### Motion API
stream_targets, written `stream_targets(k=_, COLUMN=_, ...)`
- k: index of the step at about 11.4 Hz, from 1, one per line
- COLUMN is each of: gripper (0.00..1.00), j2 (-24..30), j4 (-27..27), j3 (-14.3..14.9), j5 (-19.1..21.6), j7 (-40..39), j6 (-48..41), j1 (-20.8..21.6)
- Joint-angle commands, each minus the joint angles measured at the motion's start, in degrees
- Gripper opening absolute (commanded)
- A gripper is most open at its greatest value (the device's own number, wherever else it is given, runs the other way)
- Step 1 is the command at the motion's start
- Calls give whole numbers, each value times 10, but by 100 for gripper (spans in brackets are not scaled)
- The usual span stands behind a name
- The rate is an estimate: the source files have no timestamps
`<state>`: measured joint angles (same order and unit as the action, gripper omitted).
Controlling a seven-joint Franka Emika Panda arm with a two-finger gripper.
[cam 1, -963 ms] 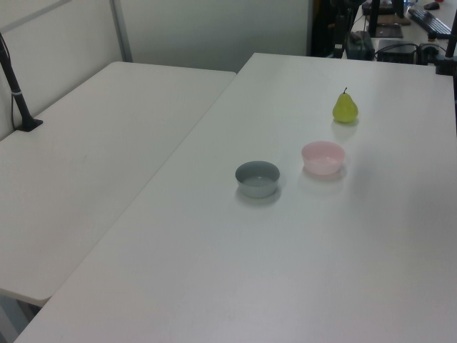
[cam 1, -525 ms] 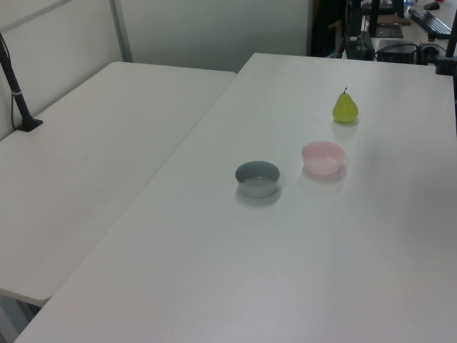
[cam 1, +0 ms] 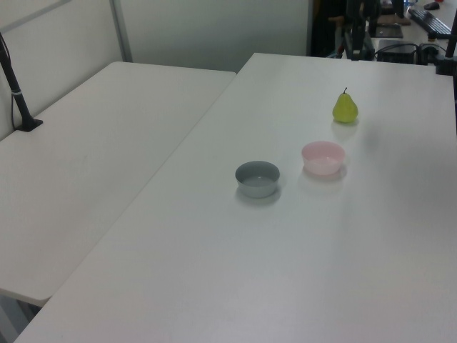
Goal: Place the pear in the bowl
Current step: 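Move the open gripper over the yellow-green pear and lower it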
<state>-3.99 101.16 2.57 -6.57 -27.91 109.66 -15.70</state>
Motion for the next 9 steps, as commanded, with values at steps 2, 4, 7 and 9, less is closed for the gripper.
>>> stream_targets(k=2, gripper=100, j2=-37, j4=36, j3=4, j5=3, j7=-3, j6=83, j1=-13)
stream_targets(k=4, gripper=100, j2=-69, j4=40, j3=4, j5=11, j7=-3, j6=114, j1=-13)
stream_targets(k=7, gripper=100, j2=-99, j4=65, j3=4, j5=12, j7=-8, j6=171, j1=-22)
stream_targets(k=9, gripper=100, j2=-122, j4=69, j3=4, j5=8, j7=-7, j6=188, j1=-22)
